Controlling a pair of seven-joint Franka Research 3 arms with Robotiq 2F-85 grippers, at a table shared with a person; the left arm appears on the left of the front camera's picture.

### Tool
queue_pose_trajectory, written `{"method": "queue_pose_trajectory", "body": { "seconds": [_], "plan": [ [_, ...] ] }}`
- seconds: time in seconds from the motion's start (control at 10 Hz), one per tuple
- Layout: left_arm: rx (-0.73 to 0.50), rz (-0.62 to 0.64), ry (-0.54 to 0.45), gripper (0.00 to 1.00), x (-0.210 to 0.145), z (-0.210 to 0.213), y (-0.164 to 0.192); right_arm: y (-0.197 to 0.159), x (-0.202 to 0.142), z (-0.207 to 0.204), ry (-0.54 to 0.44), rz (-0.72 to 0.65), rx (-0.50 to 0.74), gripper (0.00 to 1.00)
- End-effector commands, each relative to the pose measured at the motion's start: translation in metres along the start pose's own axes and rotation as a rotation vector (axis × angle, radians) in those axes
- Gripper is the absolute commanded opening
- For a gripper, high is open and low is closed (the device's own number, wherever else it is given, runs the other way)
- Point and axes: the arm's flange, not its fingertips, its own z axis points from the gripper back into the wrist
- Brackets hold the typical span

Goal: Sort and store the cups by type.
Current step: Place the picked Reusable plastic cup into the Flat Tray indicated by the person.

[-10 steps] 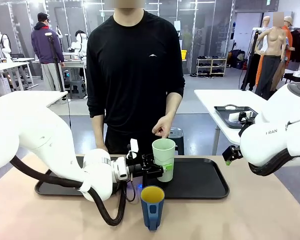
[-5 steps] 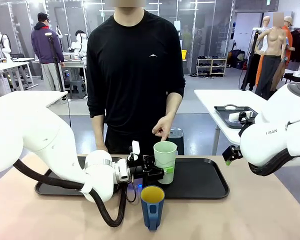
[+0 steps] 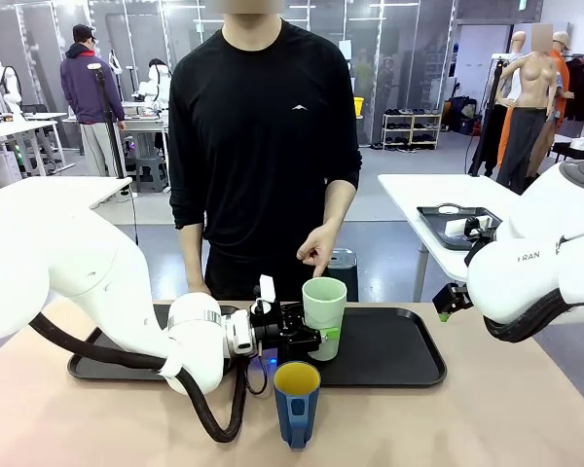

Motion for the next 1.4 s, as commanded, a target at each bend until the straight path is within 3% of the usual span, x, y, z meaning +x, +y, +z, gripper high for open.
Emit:
{"method": "queue_pose_trajectory", "body": {
  "seconds": [0.0, 0.1, 1.3],
  "plan": [
    [-0.006, -0.030, 0.048, 0.96, -0.031, -0.003, 0.002, -0.001, -0.001, -0.001, -0.002, -0.002, 0.001, 1.00],
    [-0.006, -0.028, 0.049, 1.00, -0.030, -0.002, 0.002, -0.001, -0.001, -0.001, -0.002, -0.002, 0.001, 1.00],
    [0.049, -0.043, 0.129, 1.00, -0.010, 0.037, -0.013, -0.001, -0.001, -0.001, -0.002, -0.002, 0.001, 1.00]
  ]
}}
